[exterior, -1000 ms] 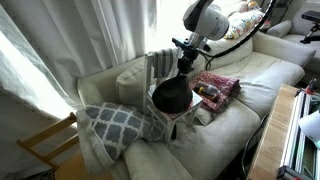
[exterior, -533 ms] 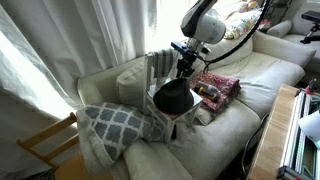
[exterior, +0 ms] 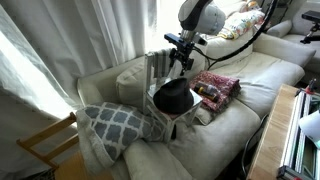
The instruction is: Put the black hat on the seat of the chair, put the red hat on the black hat and then put the hats on the couch
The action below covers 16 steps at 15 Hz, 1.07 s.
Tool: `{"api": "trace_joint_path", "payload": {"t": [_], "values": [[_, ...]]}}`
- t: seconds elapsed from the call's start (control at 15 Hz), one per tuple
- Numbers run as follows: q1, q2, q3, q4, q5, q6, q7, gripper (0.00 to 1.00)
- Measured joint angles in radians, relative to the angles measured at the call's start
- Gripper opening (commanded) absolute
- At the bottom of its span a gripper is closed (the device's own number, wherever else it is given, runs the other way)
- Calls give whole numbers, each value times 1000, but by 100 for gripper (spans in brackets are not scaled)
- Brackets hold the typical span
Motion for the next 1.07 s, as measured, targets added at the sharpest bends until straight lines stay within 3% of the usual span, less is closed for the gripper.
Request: {"api": "trace_joint_path", "payload": {"t": [0.47, 0.8, 1.07], "values": [[32, -111, 75, 2, -197, -172, -60, 100], [101, -100, 157, 6, -266, -181, -131, 100], [107, -97, 158, 8, -267, -180, -127, 100]]}}
